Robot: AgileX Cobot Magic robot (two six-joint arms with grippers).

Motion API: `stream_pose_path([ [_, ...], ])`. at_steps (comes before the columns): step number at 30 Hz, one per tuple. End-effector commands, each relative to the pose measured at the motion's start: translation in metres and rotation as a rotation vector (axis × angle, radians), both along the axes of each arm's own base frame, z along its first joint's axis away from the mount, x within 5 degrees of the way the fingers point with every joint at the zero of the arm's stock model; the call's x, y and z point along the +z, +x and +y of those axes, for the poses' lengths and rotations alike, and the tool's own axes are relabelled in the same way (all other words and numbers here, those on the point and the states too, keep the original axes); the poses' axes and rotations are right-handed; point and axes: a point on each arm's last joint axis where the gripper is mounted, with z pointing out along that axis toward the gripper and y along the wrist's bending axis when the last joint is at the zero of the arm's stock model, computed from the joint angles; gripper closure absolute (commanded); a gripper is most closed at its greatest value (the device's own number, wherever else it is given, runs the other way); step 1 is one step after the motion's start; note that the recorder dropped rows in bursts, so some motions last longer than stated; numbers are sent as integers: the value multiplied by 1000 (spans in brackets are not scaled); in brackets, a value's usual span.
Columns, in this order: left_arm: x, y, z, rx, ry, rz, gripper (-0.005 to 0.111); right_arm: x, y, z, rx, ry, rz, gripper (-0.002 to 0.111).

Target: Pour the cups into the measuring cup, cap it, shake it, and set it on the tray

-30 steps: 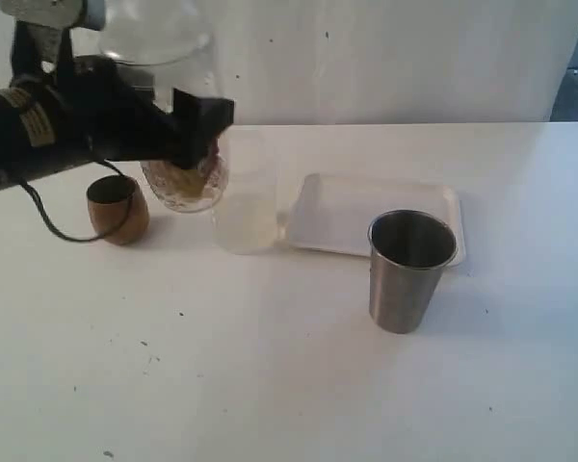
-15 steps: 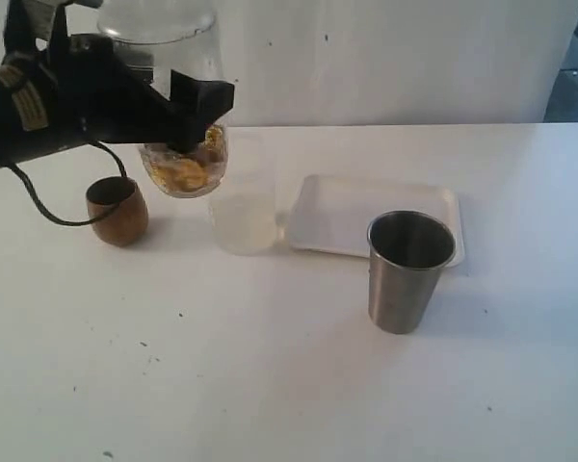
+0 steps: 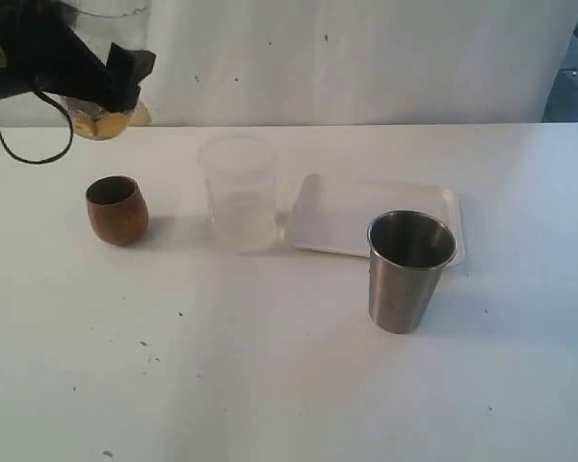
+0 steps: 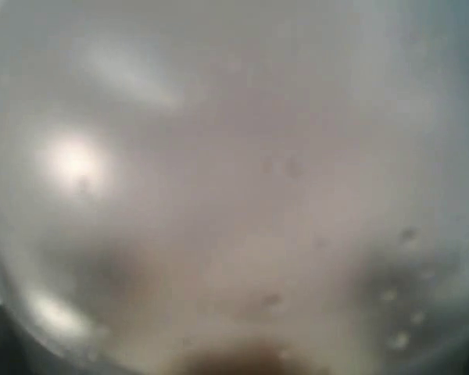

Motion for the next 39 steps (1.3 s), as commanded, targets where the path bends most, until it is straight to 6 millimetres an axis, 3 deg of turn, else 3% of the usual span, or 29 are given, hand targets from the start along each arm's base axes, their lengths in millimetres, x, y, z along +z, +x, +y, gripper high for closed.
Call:
stream_pose_path([
  [1,-7,28,-10,-61,194,-98,107,0,0,0,-2,1,-6,106],
  [11,-33,83,-28,-131,452,-184,107,0,0,0,-2,1,-8,106],
  [20,-48,110,-38,-175,617,-254,107,0,0,0,-2,1,-8,106],
  [31,-55,133,0,-107,697,-254,107,0,0,0,-2,1,-8,106],
  [39,-56,134,2,-210,1073,-385,107,0,0,0,-8,23,-6,106],
])
